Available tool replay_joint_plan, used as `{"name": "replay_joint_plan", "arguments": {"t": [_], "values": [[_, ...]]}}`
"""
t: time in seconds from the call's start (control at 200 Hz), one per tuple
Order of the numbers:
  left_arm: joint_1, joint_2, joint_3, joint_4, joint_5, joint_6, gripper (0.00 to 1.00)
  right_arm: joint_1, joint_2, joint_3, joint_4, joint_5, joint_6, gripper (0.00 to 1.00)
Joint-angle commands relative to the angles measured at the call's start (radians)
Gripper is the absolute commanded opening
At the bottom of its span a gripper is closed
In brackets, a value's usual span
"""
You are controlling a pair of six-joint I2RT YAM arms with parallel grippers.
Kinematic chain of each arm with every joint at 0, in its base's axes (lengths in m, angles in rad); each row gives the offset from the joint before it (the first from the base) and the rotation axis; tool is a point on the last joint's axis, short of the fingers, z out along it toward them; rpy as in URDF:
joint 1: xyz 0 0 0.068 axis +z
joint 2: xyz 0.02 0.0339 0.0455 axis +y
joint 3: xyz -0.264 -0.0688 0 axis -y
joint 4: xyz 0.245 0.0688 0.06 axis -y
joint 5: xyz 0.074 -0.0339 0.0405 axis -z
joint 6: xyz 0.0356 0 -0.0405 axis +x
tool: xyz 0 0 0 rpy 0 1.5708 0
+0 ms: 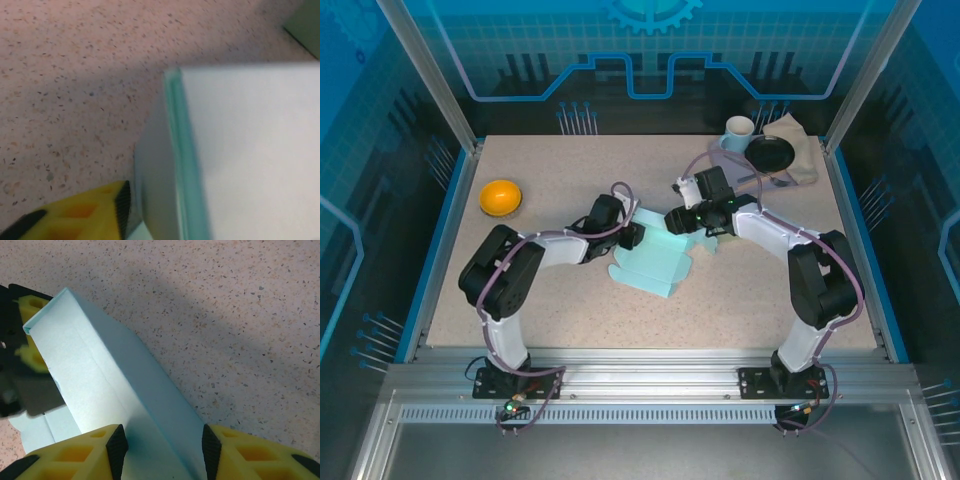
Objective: Fold the paper box
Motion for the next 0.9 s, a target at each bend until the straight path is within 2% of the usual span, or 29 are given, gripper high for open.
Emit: {"name": "replay_joint_plan", "arguments": {"t": [0.0, 0.09, 0.2, 0.465, 0.6, 0.895], "values": [[-0.016, 0.028, 0.036, -0.053, -0.100, 0.005, 0.21, 0.020, 0.038, -0.007, -0.137, 0.012, -0.002, 0.47], [-0.048, 0.039, 0.036, -0.058, -0.184, 0.025, 0.10, 0.020, 0.025, 0.008, -0.149, 0.016, 0.009, 0.47], [-0.084, 0.043, 0.020, -0.056, -0.272, 0.044, 0.06, 0.020, -0.019, 0.027, -0.169, 0.044, 0.031, 0.48], [-0.105, 0.015, -0.027, -0.105, -0.366, -0.075, 0.02, 0.030, -0.214, 0.015, -0.255, 0.177, 0.183, 0.49], [-0.124, 0.005, -0.044, -0.121, -0.399, -0.125, 0.02, 0.032, -0.284, -0.072, -0.192, 0.143, 0.274, 0.50], [-0.165, 0.001, -0.036, -0.172, -0.455, -0.171, 0.02, 0.007, -0.224, -0.131, -0.062, 0.106, 0.414, 0.53]]}}
